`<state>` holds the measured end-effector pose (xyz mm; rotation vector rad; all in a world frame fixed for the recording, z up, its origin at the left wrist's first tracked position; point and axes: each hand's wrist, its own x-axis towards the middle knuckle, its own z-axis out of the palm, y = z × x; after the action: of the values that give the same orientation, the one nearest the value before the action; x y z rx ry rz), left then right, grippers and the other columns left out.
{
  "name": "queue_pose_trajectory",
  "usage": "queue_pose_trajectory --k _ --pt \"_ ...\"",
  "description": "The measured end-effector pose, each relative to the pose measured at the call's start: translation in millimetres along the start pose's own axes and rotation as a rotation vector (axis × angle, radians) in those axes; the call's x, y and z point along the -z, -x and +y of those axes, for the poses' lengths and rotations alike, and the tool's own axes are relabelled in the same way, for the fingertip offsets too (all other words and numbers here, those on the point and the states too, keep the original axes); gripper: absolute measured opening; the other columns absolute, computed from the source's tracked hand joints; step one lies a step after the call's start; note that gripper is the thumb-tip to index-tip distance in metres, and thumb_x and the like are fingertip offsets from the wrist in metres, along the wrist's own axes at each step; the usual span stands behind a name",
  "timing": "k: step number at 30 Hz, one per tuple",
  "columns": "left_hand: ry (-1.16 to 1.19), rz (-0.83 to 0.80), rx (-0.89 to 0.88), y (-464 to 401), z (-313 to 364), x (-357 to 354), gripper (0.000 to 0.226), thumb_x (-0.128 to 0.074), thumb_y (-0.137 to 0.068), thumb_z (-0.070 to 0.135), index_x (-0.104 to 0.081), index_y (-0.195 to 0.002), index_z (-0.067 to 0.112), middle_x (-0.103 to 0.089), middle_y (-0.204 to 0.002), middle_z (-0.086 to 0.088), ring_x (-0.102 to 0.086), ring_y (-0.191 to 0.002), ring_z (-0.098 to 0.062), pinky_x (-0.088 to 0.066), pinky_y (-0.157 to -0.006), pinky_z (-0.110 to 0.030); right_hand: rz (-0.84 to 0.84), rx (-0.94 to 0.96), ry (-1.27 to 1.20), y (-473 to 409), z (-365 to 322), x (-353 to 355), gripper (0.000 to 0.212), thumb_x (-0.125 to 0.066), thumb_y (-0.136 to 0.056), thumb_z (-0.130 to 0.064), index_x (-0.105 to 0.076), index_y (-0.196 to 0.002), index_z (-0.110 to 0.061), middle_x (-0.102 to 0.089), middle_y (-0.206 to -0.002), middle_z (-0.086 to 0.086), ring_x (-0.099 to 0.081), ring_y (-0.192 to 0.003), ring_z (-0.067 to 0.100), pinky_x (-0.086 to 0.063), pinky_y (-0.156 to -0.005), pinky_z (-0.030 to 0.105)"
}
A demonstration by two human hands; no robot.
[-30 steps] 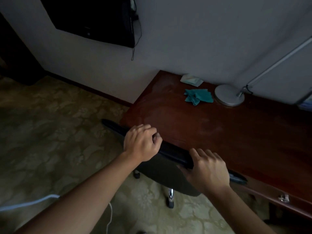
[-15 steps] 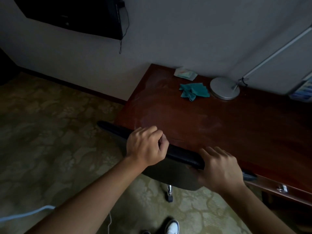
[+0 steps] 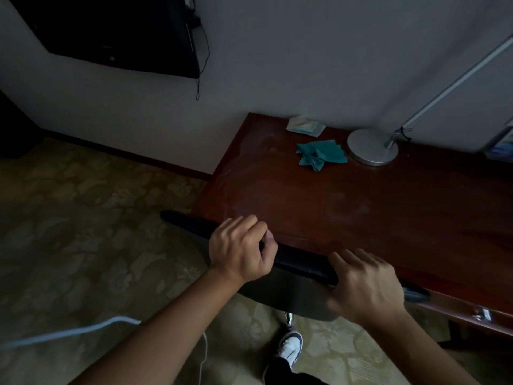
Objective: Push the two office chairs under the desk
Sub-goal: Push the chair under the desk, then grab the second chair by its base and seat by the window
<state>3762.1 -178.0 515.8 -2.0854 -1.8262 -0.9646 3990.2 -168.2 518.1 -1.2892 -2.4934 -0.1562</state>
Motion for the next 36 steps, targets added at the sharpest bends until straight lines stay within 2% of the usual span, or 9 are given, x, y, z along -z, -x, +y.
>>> queue_pose_trajectory --k 5,8,12,16,20,25,28,31,36 --pt "-0.01 -0.102 0.073 14 7 13 0.023 -0.054 -0.079 0.023 -0.054 -0.058 0.013 -0.053 -0.058 -0.004 -0.053 -0.053 -0.026 -0.038 -0.051 -0.032 -0.078 -0.049 0.067 12 -8 2 0.039 -0.061 -0.067 -0.062 -0.061 -0.072 -0.023 -0.06 -0.066 -0.003 -0.057 -0.059 0.022 -0.028 -0.051 0.025" --pt "-0.048 -0.204 0.147 19 13 21 0.022 -0.05 -0.081 0.026 -0.058 -0.063 0.014 -0.056 -0.064 -0.003 -0.056 -0.058 -0.026 -0.032 -0.052 -0.029 -0.14 -0.045 0.07 21 -13 5 0.044 -0.053 -0.071 -0.066 -0.062 -0.086 -0.026 -0.06 -0.077 -0.005 -0.058 -0.07 0.018 -0.032 -0.054 0.025" --pt "-0.008 -0.254 0.212 30 33 26 0.018 -0.056 -0.086 0.023 -0.062 -0.071 0.016 -0.06 -0.073 -0.001 -0.058 -0.072 -0.023 -0.036 -0.061 -0.03 -0.192 -0.115 -0.131 46 -10 23 0.047 -0.046 -0.082 -0.062 -0.06 -0.111 -0.028 -0.059 -0.095 -0.008 -0.051 -0.091 0.015 -0.042 -0.071 0.027" --pt "0.109 -0.249 0.1 37 102 17 0.017 -0.058 -0.086 0.022 -0.061 -0.071 0.016 -0.058 -0.075 0.0 -0.056 -0.074 -0.02 -0.043 -0.063 -0.031 -0.114 -0.303 -0.336 107 17 59 0.047 -0.047 -0.086 -0.051 -0.054 -0.128 -0.03 -0.056 -0.116 -0.01 -0.046 -0.107 0.012 -0.042 -0.089 0.031" --pt "0.224 -0.291 -0.158 36 228 -11 0.016 -0.059 -0.085 0.018 -0.06 -0.07 0.013 -0.057 -0.073 -0.003 -0.055 -0.073 -0.022 -0.046 -0.063 -0.034 -0.025 -0.646 -0.397 208 70 101 0.026 -0.06 -0.086 -0.028 -0.066 -0.111 -0.022 -0.065 -0.106 -0.004 -0.057 -0.1 0.017 -0.047 -0.08 0.033" --pt "0.437 -0.508 -0.34 80 439 -43 0.017 -0.061 -0.087 0.017 -0.064 -0.071 0.01 -0.062 -0.076 -0.005 -0.058 -0.078 -0.026 -0.043 -0.07 -0.035 0.057 -1.09 -0.425 396 135 169 0.012 -0.06 -0.086 -0.028 -0.071 -0.092 -0.028 -0.069 -0.083 -0.011 -0.064 -0.077 0.01 -0.054 -0.073 0.035" --pt "0.54 -0.644 -0.475 138 577 -50 0.021 -0.059 -0.088 0.018 -0.062 -0.07 0.009 -0.061 -0.076 -0.005 -0.057 -0.077 -0.026 -0.041 -0.07 -0.036 0.225 -1.38 -0.422 528 156 216 0.013 -0.06 -0.086 -0.029 -0.073 -0.089 -0.027 -0.07 -0.079 -0.011 -0.064 -0.077 0.012 -0.051 -0.074 0.031" --pt "0.601 -0.779 -0.62 202 695 -44 0.024 -0.055 -0.091 0.024 -0.061 -0.072 0.012 -0.059 -0.077 -0.002 -0.056 -0.079 -0.023 -0.043 -0.071 -0.035 0.38 -1.588 -0.393 641 158 259 0.014 -0.059 -0.087 -0.031 -0.073 -0.086 -0.03 -0.07 -0.077 -0.015 -0.063 -0.078 0.007 -0.045 -0.069 0.023" --pt "0.753 -0.996 -0.861 322 866 -1 0.025 -0.05 -0.091 0.034 -0.058 -0.072 0.02 -0.056 -0.074 0.006 -0.053 -0.074 -0.012 -0.04 -0.068 -0.027 0.677 -1.893 -0.311 812 117 336 0.018 -0.058 -0.088 -0.031 -0.072 -0.078 -0.03 -0.07 -0.075 -0.015 -0.063 -0.08 0.005 -0.044 -0.071 0.024"
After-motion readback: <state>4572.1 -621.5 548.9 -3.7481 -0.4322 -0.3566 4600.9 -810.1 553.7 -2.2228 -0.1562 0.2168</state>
